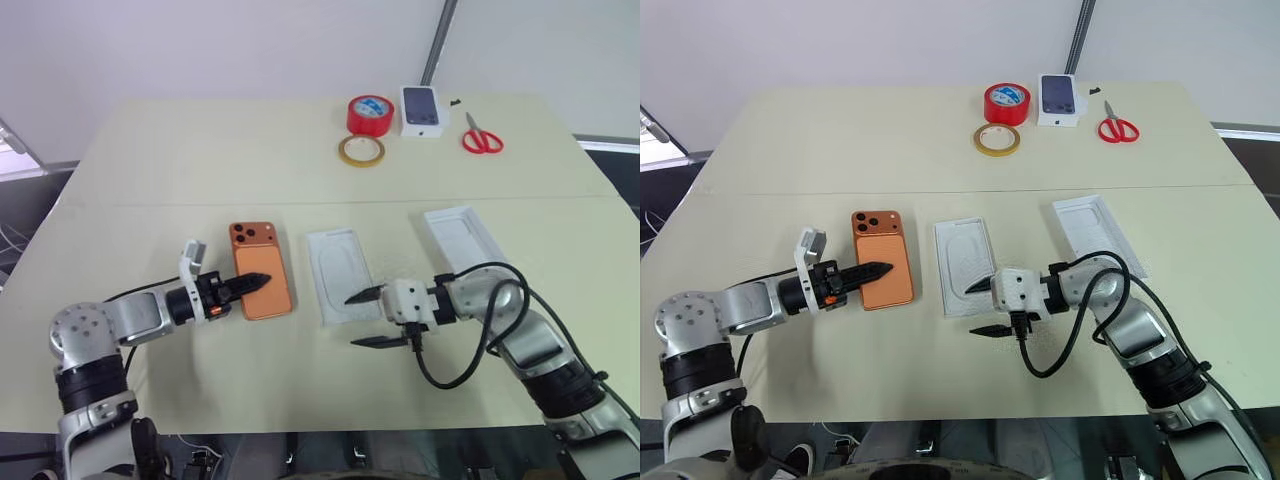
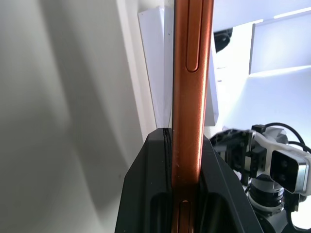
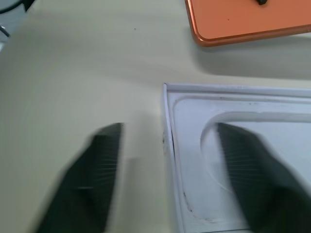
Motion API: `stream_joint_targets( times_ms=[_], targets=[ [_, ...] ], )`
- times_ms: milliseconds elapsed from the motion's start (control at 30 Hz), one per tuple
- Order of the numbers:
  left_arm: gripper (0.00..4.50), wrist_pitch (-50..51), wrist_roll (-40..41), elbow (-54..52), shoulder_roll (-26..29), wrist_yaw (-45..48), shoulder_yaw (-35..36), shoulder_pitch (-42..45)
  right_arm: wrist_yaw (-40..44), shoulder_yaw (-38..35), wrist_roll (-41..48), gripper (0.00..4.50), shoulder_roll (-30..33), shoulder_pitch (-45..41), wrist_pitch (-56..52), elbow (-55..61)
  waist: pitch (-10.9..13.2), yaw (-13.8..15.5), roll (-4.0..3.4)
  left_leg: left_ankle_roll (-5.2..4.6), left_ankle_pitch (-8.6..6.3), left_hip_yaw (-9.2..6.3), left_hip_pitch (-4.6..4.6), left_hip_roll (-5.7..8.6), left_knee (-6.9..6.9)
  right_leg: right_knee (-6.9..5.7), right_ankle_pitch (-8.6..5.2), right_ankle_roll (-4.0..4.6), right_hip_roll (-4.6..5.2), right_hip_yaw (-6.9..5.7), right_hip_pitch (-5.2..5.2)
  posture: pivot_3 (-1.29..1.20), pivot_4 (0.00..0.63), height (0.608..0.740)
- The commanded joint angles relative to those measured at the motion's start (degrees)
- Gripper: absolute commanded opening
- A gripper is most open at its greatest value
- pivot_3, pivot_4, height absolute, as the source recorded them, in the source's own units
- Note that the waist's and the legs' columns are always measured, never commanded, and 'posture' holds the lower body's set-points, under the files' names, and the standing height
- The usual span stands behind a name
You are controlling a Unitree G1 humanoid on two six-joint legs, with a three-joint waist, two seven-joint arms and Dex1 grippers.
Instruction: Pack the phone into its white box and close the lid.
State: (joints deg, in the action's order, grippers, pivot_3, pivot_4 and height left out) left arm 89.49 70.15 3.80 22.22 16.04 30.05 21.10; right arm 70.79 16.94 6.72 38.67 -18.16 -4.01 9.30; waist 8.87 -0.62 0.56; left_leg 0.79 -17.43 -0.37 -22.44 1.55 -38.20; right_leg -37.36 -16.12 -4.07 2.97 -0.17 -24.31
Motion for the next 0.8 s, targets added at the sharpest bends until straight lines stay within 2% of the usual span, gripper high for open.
stream_joint_targets(
  times_ms=[33,167,300,333,400,633,733,800],
  targets=[
    [0.0,-0.2,1.9,-1.5,-0.2,-0.2,0.4,1.3,-1.4,-0.2,-1.3,2.41,0.3,0.7,2.9,-0.1,0.0,0.0,0.01,0.02,0.01,0.0,0.0,0.0,0.0,0.0,0.0,0.0,0.0,0.0,0.0,0.0,0.15,0.74],
    [0.0,0.2,2.6,-1.3,-0.3,-0.9,0.8,1.6,-2.6,-0.4,-1.1,2.41,-0.5,0.9,3.6,-0.7,0.0,0.0,0.02,0.04,0.02,0.0,0.0,0.0,0.0,0.0,0.0,0.0,0.0,0.0,0.0,0.0,0.15,0.74],
    [0.0,0.3,3.0,-1.4,-0.6,-2.0,0.7,1.9,-3.1,0.2,-1.5,1.25,-0.6,0.9,3.6,-1.3,0.0,0.1,0.02,0.05,0.04,0.0,0.0,0.0,-0.02,-0.03,0.0,0.0,0.0,0.0,0.0,0.0,0.15,0.74],
    [0.0,0.3,3.2,-1.4,-0.8,-2.2,0.7,1.9,-3.3,0.3,-1.7,0.68,-0.7,0.9,3.9,-1.7,0.0,0.1,0.02,0.06,0.04,0.0,0.0,0.0,-0.02,-0.03,0.0,0.0,-0.01,0.0,0.0,0.0,0.15,0.74],
    [0.0,0.4,3.6,-1.8,-1.0,-2.6,0.6,1.9,-3.1,0.9,-2.3,0.01,-0.5,0.9,4.2,-2.1,0.0,0.1,0.02,0.06,0.04,0.0,0.0,0.0,-0.04,-0.05,0.0,0.0,-0.01,0.0,0.0,0.0,0.15,0.74],
    [0.0,0.4,4.9,-1.1,-0.8,-4.4,1.6,2.7,-5.1,1.6,-3.5,0.01,-1.9,0.2,2.9,-2.5,0.0,-0.1,0.03,0.12,0.08,0.0,0.04,-0.01,-0.04,-0.13,0.0,0.0,-0.04,0.0,0.01,0.0,0.15,0.74],
    [0.0,-0.7,8.0,0.6,-1.8,-7.1,3.0,5.9,-6.0,1.2,-1.4,0.01,-4.2,-0.9,-0.6,-0.4,0.0,-0.1,0.05,0.16,0.1,-0.01,0.06,-0.03,-0.06,-0.18,0.01,0.01,-0.06,0.0,0.0,0.0,0.15,0.74],
    [0.0,-1.6,9.6,1.5,-2.7,-9.5,3.0,8.5,-8.0,1.8,-3.0,0.01,-6.2,-2.4,-2.3,-0.5,0.0,0.0,0.1,0.16,0.1,-0.01,0.05,-0.04,-0.09,-0.2,0.03,0.04,-0.08,0.0,0.0,0.0,0.15,0.74]
  ],
)
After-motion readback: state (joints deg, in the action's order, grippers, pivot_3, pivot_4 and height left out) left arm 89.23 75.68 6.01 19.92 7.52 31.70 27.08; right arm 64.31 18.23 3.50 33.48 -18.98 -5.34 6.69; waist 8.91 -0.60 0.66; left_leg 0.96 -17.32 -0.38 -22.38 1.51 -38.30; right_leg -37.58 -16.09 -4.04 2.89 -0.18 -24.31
